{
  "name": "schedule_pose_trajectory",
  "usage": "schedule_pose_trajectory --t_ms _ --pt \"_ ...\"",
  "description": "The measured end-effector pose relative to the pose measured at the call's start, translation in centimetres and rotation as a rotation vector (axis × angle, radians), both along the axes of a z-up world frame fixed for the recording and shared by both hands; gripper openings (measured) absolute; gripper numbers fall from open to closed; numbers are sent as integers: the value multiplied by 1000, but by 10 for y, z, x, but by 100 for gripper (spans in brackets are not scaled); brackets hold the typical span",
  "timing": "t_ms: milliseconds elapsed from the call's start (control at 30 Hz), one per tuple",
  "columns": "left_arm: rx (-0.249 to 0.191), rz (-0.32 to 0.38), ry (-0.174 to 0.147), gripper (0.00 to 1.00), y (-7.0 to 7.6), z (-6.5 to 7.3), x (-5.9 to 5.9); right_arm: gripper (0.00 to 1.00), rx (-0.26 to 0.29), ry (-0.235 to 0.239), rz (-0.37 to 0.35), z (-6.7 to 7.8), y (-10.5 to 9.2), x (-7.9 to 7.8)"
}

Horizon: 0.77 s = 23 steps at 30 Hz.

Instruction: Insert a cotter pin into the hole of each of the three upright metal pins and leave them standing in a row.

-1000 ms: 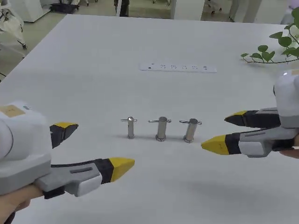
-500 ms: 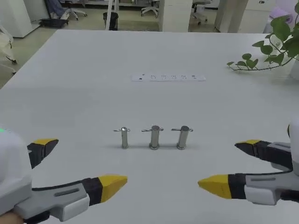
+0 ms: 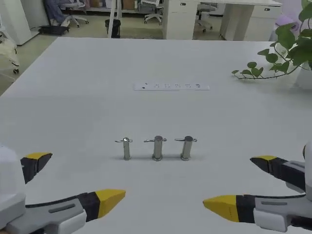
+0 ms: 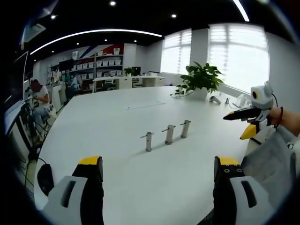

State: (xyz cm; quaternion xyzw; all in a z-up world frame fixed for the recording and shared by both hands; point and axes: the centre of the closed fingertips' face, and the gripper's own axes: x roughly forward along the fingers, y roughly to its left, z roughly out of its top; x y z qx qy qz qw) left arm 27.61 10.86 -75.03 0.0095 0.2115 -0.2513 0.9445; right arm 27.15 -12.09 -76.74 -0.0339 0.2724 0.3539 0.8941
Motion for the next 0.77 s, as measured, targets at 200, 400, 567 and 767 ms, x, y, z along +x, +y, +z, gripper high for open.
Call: schedule_pose_trajectory --t_ms 200,400,567,767 --pt "-11 8 0 98 0 -1 -1 100 -40 15 16 -8 0 -6" --pt "-2 27 8 97 5 -4 -3 100 -28 11 3 -7 -1 -6" --pt "-2 39 6 97 8 -4 -5 100 -34 -1 8 -4 -2 -3" --pt "0 39 9 96 10 -5 -7 99 -34 7 18 -4 1 -4"
